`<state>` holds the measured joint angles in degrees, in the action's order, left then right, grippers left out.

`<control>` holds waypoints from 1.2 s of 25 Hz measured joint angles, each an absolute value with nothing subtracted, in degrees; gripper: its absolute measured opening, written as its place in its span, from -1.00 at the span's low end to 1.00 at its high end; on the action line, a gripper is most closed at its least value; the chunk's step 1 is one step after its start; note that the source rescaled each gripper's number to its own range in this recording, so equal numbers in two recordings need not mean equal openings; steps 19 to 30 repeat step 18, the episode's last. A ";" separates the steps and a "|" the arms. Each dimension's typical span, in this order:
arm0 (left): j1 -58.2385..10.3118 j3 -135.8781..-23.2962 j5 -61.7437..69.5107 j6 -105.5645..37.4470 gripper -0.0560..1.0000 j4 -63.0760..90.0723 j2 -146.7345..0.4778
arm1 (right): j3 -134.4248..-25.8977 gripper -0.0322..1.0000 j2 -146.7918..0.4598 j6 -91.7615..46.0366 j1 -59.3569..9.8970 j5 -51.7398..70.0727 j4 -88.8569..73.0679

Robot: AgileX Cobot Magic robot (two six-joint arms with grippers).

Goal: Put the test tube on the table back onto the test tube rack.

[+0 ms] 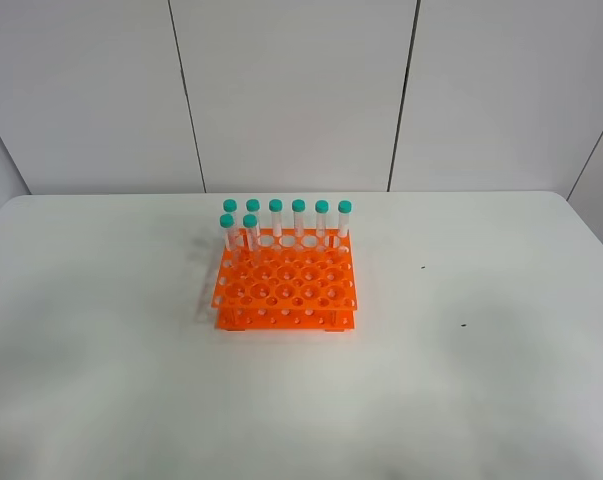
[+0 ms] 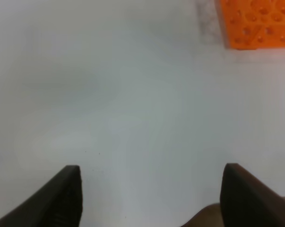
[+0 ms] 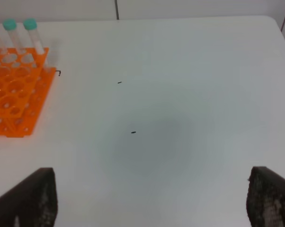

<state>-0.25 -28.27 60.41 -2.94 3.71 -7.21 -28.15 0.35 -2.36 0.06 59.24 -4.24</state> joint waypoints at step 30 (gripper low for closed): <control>-0.25 -28.27 60.48 -2.94 0.80 3.71 0.28 | -28.15 0.88 0.35 -2.36 0.06 59.19 -4.24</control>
